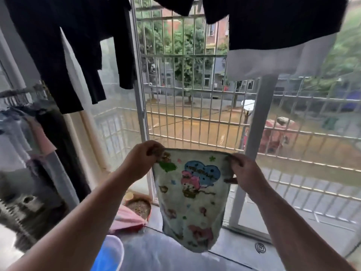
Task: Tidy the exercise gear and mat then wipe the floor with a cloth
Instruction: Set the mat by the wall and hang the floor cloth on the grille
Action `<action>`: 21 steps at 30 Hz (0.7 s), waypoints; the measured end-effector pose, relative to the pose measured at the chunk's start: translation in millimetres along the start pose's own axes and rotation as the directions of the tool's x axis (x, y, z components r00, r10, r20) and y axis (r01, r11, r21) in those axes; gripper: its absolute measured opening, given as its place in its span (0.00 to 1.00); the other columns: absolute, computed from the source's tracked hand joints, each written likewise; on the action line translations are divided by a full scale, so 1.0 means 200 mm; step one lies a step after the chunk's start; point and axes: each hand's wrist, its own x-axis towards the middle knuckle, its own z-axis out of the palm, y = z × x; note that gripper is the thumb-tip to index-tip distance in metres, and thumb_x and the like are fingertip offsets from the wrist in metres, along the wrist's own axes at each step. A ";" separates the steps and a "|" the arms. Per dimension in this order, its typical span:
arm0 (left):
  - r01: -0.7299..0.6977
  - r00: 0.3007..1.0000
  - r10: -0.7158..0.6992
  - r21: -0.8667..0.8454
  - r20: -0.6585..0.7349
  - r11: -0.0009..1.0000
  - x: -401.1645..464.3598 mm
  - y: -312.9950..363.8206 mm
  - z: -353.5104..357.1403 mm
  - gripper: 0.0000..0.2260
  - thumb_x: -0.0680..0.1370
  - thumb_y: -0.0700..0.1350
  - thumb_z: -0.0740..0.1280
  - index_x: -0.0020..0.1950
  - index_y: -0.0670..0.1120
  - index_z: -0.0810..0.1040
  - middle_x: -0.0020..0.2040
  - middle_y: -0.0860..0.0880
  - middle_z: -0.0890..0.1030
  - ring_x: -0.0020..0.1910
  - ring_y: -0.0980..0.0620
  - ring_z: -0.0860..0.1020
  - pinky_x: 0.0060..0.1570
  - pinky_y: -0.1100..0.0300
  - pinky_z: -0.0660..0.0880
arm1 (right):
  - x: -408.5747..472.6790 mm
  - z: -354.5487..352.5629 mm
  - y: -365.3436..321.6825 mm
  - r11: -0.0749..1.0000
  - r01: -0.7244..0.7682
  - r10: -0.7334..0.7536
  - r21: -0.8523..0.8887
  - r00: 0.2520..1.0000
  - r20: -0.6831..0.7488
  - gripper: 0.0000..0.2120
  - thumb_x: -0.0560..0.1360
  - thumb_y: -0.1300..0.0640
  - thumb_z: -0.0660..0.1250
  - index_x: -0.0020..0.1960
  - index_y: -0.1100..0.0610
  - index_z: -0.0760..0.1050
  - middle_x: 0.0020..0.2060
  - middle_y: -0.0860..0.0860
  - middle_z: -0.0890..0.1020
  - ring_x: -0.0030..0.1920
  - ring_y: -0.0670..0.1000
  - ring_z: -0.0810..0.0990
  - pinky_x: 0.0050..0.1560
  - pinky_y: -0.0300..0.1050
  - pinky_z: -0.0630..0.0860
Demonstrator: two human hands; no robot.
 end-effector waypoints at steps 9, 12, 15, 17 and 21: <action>0.054 0.993 -0.040 0.132 -0.108 0.990 0.78 -0.37 0.21 0.12 0.73 0.32 0.69 0.49 0.45 0.86 0.40 0.50 0.84 0.40 0.54 0.79 0.36 0.77 0.69 | 0.89 0.12 0.12 0.993 0.088 -0.087 -0.079 0.996 0.014 0.13 0.72 0.42 0.66 0.38 0.50 0.82 0.34 0.53 0.82 0.38 0.59 0.81 0.45 0.73 0.78; 0.080 0.992 -0.067 0.122 -0.104 0.989 1.08 -0.55 0.30 0.09 0.76 0.37 0.69 0.51 0.47 0.86 0.42 0.52 0.84 0.43 0.54 0.80 0.39 0.76 0.68 | 1.22 0.15 0.18 0.966 0.134 -0.131 -0.222 0.991 0.029 0.16 0.71 0.37 0.64 0.42 0.48 0.82 0.36 0.55 0.84 0.40 0.61 0.84 0.44 0.69 0.79; 0.141 0.983 -0.136 0.026 -0.127 0.990 1.43 -0.74 0.38 0.08 0.76 0.37 0.69 0.50 0.48 0.86 0.41 0.51 0.84 0.42 0.51 0.82 0.45 0.62 0.78 | 1.58 0.21 0.23 0.918 0.205 -0.212 -0.339 0.977 0.016 0.17 0.72 0.40 0.61 0.42 0.51 0.80 0.34 0.55 0.83 0.38 0.60 0.83 0.42 0.66 0.80; 0.170 0.975 -0.170 -0.011 -0.145 0.985 1.68 -0.86 0.43 0.09 0.77 0.38 0.68 0.49 0.49 0.85 0.40 0.50 0.84 0.40 0.51 0.81 0.41 0.59 0.78 | 1.82 0.26 0.27 0.881 0.231 -0.246 -0.413 0.969 0.018 0.16 0.71 0.44 0.61 0.42 0.55 0.79 0.33 0.55 0.83 0.37 0.59 0.83 0.41 0.64 0.80; 0.208 0.970 -0.208 -0.016 -0.127 0.978 2.20 -1.04 0.45 0.04 0.79 0.47 0.68 0.50 0.52 0.83 0.35 0.52 0.79 0.36 0.49 0.77 0.33 0.62 0.69 | 2.30 0.36 0.30 0.836 0.184 -0.219 -0.517 0.976 -0.008 0.13 0.72 0.50 0.59 0.42 0.55 0.80 0.32 0.52 0.83 0.35 0.55 0.82 0.40 0.60 0.80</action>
